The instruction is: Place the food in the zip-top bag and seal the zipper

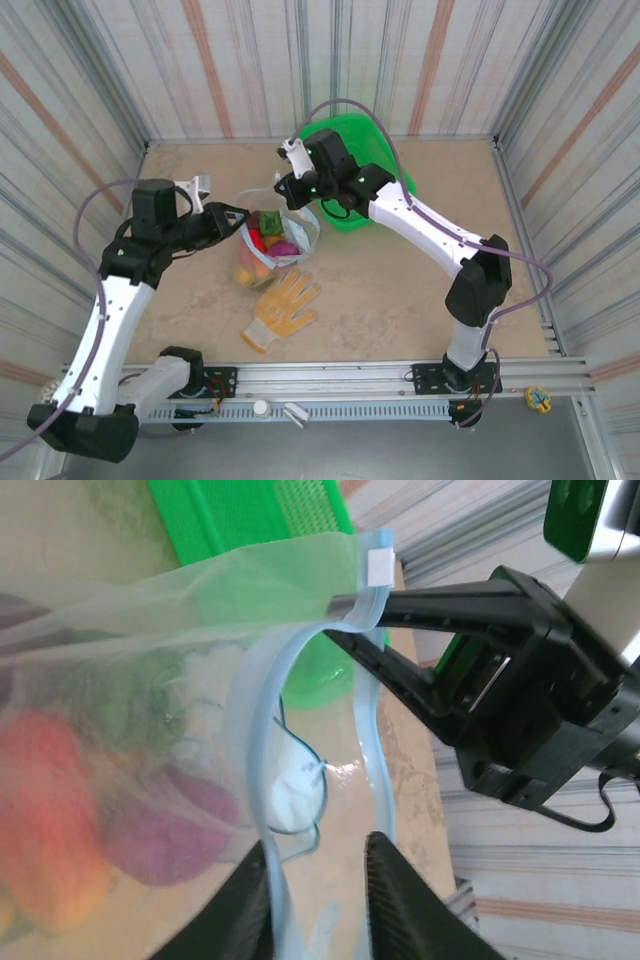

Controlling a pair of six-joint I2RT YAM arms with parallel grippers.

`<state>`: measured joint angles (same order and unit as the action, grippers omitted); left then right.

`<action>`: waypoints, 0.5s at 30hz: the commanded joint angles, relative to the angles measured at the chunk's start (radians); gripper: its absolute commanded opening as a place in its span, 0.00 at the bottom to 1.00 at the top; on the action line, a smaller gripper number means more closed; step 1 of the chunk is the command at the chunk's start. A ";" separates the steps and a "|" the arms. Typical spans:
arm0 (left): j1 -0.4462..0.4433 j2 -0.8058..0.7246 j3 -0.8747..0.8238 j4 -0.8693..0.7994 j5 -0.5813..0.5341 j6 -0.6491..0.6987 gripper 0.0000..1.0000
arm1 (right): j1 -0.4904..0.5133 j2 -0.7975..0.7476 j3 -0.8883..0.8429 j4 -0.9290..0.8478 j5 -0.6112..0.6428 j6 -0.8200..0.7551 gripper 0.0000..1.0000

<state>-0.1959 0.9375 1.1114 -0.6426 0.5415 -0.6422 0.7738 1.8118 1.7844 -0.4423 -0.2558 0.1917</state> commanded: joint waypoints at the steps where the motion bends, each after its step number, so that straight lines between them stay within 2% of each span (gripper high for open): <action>1: -0.004 -0.100 0.028 0.019 -0.121 0.080 0.40 | 0.002 -0.038 0.084 0.044 -0.070 -0.051 0.00; 2: -0.015 -0.129 0.030 0.019 -0.180 0.101 0.45 | -0.002 -0.040 0.115 0.046 -0.092 -0.067 0.00; 5: -0.042 -0.161 0.061 0.004 -0.295 0.158 0.46 | -0.026 -0.039 0.161 0.035 -0.178 -0.117 0.00; 8: -0.061 -0.149 0.082 0.004 -0.328 0.189 0.50 | -0.032 -0.051 0.167 0.031 -0.231 -0.243 0.00; 11: -0.098 -0.136 0.071 0.075 -0.335 0.215 0.50 | -0.049 -0.037 0.196 0.005 -0.303 -0.391 0.00; 15: -0.138 -0.097 0.046 0.220 -0.315 0.358 0.48 | -0.099 0.008 0.283 -0.102 -0.489 -0.544 0.00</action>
<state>-0.3138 0.8112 1.1801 -0.5446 0.2512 -0.4213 0.7033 1.8091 1.9900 -0.4995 -0.5663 -0.1741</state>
